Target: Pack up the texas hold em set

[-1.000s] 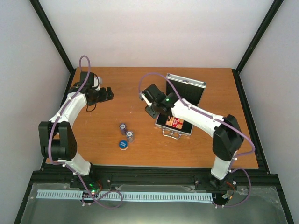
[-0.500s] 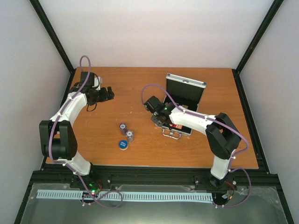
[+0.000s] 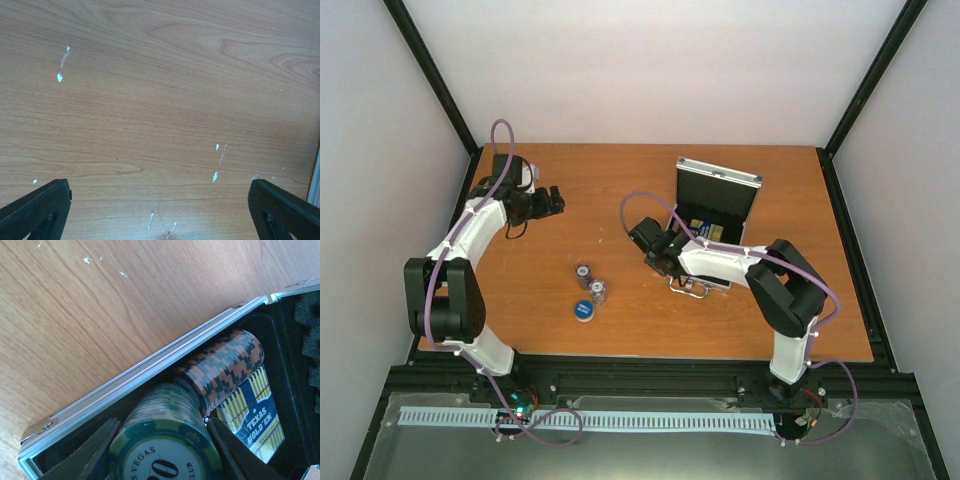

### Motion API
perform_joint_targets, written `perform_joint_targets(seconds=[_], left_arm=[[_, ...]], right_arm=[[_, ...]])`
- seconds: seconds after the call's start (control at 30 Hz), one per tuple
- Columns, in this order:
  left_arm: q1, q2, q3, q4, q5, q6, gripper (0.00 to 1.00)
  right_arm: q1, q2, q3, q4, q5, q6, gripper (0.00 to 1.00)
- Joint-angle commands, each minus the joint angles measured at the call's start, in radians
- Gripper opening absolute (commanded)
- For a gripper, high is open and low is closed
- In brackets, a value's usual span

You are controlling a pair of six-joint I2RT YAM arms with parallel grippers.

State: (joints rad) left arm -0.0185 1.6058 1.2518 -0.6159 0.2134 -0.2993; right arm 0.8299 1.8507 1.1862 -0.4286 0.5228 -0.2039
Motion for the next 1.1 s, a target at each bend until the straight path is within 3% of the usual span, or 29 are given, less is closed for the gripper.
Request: perform_joint_targets(seconds=[0.0,0.23,0.37,0.67,1.07], left_arm=[[0.009,0.000,0.001,0.021,0.006,-0.005,1.00],[0.009,0.009,0.011,0.021,0.006,-0.006,1.00],[0.009,0.014,0.022,0.016,0.003,-0.005,1.00],[0.008,0.025,0.035,0.016,0.006,-0.009,1.00],[0.008,0.020,0.038,0.010,0.009,-0.005,1.00]], right_arm=[[0.001,-0.004,-0.015,0.043,0.070,0.013,0.43],[0.001,-0.101,0.001,-0.019,-0.079,0.039,0.76],[0.002,-0.125,0.076,-0.127,-0.219,0.042,0.84],[0.002,-0.100,0.238,-0.296,-0.293,0.100,0.91],[-0.028,0.058,0.265,-0.319,-0.098,0.200,0.92]])
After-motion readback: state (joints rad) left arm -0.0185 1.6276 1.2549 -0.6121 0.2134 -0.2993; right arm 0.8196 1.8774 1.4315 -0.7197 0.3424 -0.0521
